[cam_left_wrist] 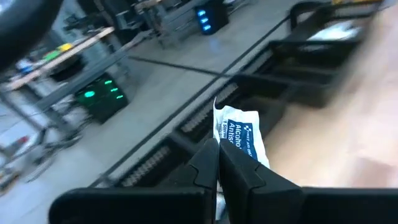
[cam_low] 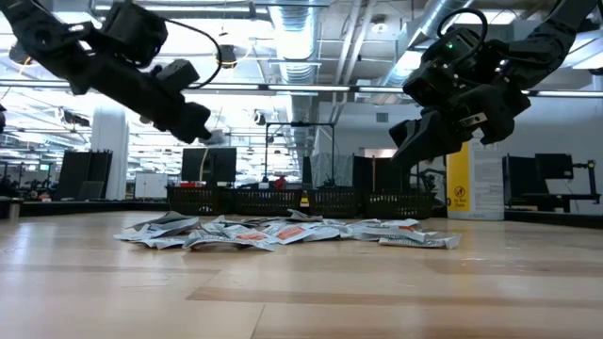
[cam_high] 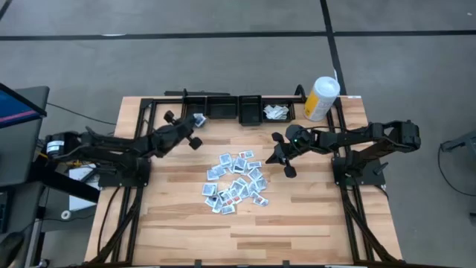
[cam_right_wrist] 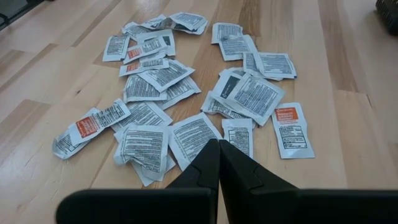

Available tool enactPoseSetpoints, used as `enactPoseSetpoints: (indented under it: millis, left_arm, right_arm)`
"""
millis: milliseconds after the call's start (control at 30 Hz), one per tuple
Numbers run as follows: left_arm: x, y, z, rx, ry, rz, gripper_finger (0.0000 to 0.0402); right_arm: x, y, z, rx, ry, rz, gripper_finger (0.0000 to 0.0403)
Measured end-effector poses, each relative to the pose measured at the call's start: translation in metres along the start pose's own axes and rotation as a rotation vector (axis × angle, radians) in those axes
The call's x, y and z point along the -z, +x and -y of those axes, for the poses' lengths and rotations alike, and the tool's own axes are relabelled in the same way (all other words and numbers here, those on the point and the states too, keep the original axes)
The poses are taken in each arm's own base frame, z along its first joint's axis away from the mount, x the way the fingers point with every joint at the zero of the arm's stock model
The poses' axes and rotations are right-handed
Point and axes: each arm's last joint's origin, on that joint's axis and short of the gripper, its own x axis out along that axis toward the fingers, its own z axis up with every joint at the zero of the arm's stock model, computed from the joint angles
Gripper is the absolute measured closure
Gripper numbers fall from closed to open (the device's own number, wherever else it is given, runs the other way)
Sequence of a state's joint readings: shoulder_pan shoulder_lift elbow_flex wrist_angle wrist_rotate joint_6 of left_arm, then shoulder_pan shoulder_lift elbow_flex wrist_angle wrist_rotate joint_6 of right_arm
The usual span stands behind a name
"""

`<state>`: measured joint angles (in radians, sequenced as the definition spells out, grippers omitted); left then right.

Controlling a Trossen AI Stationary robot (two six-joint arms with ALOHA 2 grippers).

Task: Pick & Place First Aid Supplies
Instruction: Put the blue alcohol pad into the left black bin

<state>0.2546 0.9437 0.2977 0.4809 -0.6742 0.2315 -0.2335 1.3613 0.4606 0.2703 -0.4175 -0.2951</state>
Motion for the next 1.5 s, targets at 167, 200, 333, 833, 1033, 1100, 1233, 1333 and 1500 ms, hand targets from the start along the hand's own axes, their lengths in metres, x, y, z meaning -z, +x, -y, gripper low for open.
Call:
enactPoseSetpoints:
  millis: [167,200,333,833,1033,1100,1233,1333,1500]
  left_arm:
    - [0.01,0.019,-0.021,-0.029,0.007,-0.046,0.0392]
    - [0.012,0.023,-0.025,-0.016,-0.001,-0.052,0.0393]
    - [0.022,0.034,-0.039,-0.012,-0.034,-0.085,0.0391]
    - [0.048,0.062,-0.047,0.021,-0.05,-0.144,0.0387]
    - [0.049,0.063,-0.046,0.022,-0.049,-0.147,0.0386]
    - [0.049,0.063,-0.046,0.022,-0.049,-0.146,0.0386]
    - [0.049,0.063,-0.046,0.022,-0.049,-0.147,0.0386]
    - [0.049,0.063,-0.046,0.022,-0.049,-0.147,0.0379]
    - [0.049,0.063,-0.046,0.02,-0.049,-0.148,0.0346]
  right_arm:
    - [0.0,0.0,0.0,0.0,0.0,0.001,0.0403]
    - [0.0,0.0,0.0,0.0,0.0,0.001,0.0403]
    - [0.0,0.0,0.0,0.001,-0.001,0.002,0.0403]
    - [0.0,0.0,0.0,0.002,-0.004,0.004,0.0403]
    - [0.0,0.0,0.0,0.001,-0.004,0.004,0.0403]
    - [0.0,0.0,0.0,0.001,-0.004,0.004,0.0403]
    - [0.0,0.0,0.0,0.001,-0.003,0.004,0.0403]
    - [0.0,0.0,0.0,0.001,-0.003,0.004,0.0403]
    - [0.0,0.0,0.0,0.001,-0.003,0.004,0.0403]
